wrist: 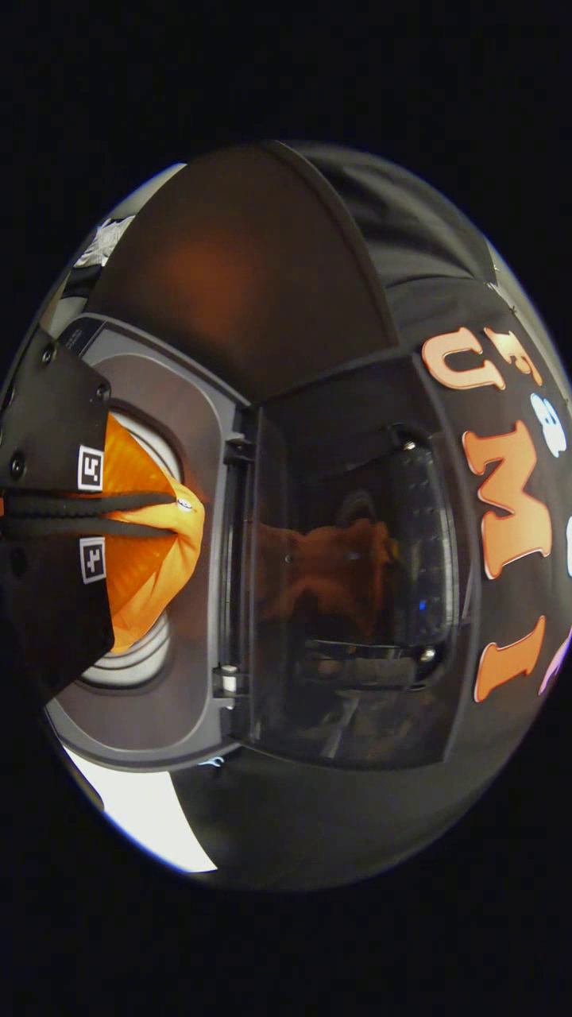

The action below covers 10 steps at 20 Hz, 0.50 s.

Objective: Put the clothes into the washing machine and then close the washing machine lid.

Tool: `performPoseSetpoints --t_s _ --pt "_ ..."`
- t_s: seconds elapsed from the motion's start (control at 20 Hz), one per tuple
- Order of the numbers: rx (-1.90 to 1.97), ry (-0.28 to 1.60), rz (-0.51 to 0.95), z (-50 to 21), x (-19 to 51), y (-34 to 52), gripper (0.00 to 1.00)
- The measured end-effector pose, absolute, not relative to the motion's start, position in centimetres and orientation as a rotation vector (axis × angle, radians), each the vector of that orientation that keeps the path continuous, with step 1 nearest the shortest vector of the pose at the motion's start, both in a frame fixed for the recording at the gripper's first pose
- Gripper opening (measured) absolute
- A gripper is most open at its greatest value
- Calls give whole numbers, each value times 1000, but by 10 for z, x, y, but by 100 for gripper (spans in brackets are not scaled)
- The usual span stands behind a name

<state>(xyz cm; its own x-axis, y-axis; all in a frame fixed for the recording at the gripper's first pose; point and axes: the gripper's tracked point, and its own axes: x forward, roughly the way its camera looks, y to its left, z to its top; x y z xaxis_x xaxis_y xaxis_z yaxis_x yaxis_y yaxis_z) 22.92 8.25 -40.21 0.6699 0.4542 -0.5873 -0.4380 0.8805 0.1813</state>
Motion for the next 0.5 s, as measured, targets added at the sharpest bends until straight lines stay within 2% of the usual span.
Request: performPoseSetpoints --t_s 0.2,0.5 --pt "42 766 456 -427 235 81 8" --pt "6 763 435 -430 239 77 10"
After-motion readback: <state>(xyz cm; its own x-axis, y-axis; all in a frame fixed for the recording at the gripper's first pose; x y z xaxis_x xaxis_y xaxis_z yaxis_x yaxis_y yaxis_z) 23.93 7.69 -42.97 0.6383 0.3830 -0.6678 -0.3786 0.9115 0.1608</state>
